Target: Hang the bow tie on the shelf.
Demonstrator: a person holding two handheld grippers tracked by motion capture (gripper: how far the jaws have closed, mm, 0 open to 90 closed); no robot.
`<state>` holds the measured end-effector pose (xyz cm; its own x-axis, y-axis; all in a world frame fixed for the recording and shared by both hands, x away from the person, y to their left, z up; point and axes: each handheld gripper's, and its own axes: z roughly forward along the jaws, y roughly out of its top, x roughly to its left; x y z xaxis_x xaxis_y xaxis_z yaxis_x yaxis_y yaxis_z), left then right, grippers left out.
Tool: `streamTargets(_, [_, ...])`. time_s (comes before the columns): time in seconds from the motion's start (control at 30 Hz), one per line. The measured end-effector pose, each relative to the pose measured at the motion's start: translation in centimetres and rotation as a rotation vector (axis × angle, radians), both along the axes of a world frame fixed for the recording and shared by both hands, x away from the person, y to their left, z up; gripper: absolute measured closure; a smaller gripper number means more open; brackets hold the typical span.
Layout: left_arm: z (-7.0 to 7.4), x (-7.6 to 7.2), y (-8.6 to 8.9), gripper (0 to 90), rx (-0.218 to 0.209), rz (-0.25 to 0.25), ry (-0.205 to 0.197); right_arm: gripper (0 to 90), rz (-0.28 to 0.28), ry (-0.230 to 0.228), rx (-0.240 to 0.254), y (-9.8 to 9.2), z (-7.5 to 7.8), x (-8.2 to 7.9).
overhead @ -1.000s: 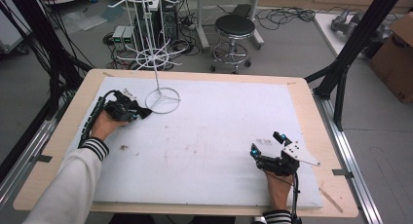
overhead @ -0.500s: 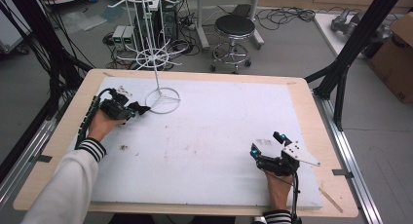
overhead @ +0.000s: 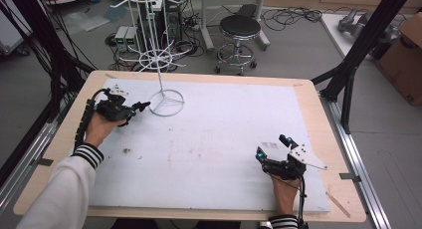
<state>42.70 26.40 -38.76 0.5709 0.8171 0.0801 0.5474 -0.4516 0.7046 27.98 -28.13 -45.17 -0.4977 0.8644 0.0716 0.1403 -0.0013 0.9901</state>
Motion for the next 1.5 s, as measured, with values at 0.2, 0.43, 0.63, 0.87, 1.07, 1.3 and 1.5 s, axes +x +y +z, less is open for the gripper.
streamTargets(0.2, [0.7,-1.4,0.9,88.0,-0.036,-0.011,-0.040,2.8,-0.001,-0.002,-0.002,0.0,0.0,0.0])
streamTargets(0.43, [1.4,-2.8,2.2,88.0,-0.112,0.011,-0.088,2.8,0.001,0.000,-0.004,0.0,0.0,0.0])
streamTargets(0.63, [1.4,-3.6,2.8,88.0,-0.173,0.023,-0.114,2.8,0.001,-0.004,-0.006,0.0,0.0,0.0])
streamTargets(0.87, [2.5,-4.3,2.8,88.0,-0.239,0.028,-0.181,2.8,0.001,-0.005,-0.006,0.1,0.0,0.0])
streamTargets(1.07, [3.4,-4.9,3.3,88.1,-0.290,0.062,-0.228,2.8,0.001,-0.004,-0.006,0.0,0.0,0.0])
streamTargets(1.3, [4.3,-5.6,3.9,88.1,-0.361,0.082,-0.295,2.8,0.000,0.000,-0.003,0.1,0.0,-0.1])
streamTargets(1.5, [5.1,-6.0,4.2,88.1,-0.395,0.080,-0.341,2.8,0.000,-0.001,-0.003,0.1,0.0,-0.1])
